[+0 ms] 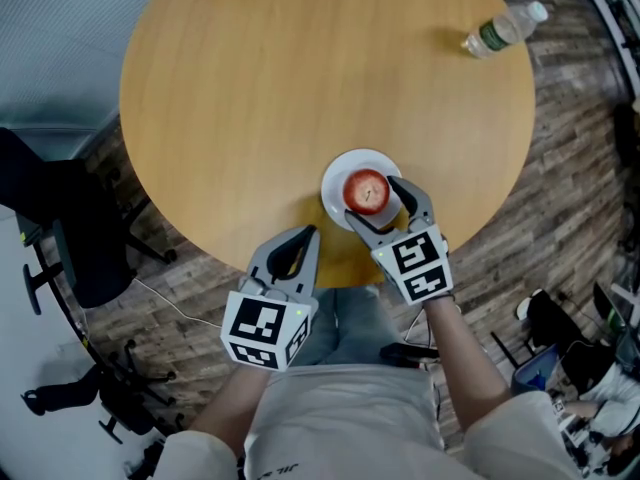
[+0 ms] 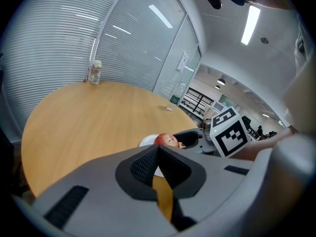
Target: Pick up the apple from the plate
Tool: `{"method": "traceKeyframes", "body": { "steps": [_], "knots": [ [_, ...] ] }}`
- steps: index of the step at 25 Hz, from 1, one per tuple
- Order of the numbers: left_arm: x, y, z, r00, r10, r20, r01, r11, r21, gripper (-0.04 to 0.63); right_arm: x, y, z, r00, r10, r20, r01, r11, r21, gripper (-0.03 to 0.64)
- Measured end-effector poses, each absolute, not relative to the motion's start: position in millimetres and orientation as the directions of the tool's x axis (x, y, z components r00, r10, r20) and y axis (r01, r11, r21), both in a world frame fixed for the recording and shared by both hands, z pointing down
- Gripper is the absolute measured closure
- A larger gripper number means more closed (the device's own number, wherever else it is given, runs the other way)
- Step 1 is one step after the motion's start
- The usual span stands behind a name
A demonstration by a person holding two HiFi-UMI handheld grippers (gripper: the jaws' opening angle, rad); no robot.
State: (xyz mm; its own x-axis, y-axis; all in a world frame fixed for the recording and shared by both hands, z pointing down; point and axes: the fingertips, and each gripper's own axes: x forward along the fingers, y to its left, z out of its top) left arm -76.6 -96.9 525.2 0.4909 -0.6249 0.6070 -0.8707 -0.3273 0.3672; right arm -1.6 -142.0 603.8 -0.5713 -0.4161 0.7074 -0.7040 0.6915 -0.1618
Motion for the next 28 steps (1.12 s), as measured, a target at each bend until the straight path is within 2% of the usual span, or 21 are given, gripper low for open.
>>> {"method": "traceKeyframes", "body": {
  "steps": [28],
  "knots": [
    [-76,-101,513,0.498,-0.638,0.587,-0.867,-0.347,0.358,0.592,3,-147,590,-0.556,-0.454,0.697,-0.729,0.669,-0.145,0.249]
  ]
}}
